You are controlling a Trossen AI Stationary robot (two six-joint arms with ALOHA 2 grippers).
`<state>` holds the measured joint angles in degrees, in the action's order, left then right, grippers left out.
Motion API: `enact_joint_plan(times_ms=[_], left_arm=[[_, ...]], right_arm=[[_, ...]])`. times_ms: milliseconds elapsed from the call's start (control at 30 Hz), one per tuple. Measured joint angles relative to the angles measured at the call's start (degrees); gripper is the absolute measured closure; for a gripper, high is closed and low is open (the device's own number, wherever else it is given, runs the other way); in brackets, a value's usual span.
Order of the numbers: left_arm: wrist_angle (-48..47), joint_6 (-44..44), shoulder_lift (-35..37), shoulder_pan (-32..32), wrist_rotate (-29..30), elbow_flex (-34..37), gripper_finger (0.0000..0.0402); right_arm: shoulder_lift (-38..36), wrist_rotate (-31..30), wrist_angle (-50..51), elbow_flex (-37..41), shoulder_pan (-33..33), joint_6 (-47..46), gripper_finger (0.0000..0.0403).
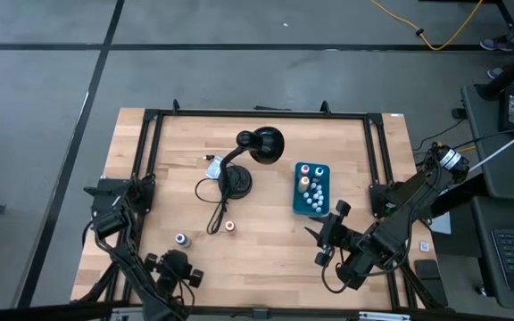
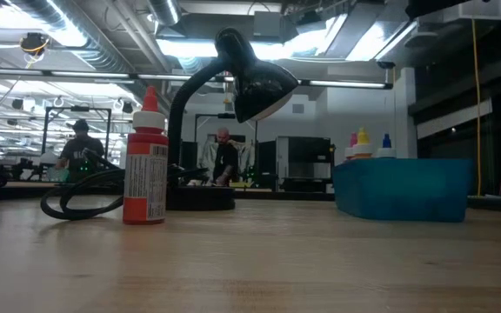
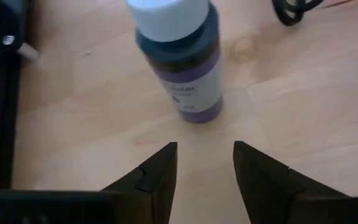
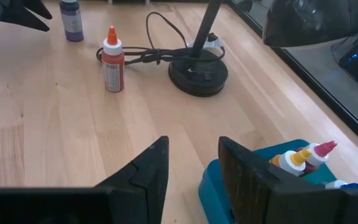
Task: Pick & Place food coloring
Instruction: Put the large purple food coloring bottle into the blue bin
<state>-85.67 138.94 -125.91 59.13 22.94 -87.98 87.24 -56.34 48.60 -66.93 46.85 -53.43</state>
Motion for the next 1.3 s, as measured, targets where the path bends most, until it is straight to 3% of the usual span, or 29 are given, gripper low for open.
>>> enact_joint_plan(times_ms=[200,400,733,1100,1300], left_arm=[[3.0,-4.7,0.0,0.4,2.2,0.8,0.0250],[6.5,-12.5,0.0,0.4,-0.2,0.8,0.0248],[7.0,-1.6,0.0,0.5,0.5,0.8,0.0241],[3.3,-0.8,0.0,-1.6,4.8,2.0,0.0155],[3.3,-0.4,0.0,-3.1,3.7,5.7,0.0143]], right_arm=[[0.0,0.1,0.0,0.0,0.0,0.1,0.0261],[0.0,0.1,0.0,0.0,0.0,0.0,0.0261],[0.0,-0.5,0.0,0.0,-0.2,0.0,0.0261],[0.0,-0.5,0.0,0.0,-0.2,-0.1,0.0261],[0.0,-0.5,-0.1,0.0,-0.2,-0.1,0.0261]])
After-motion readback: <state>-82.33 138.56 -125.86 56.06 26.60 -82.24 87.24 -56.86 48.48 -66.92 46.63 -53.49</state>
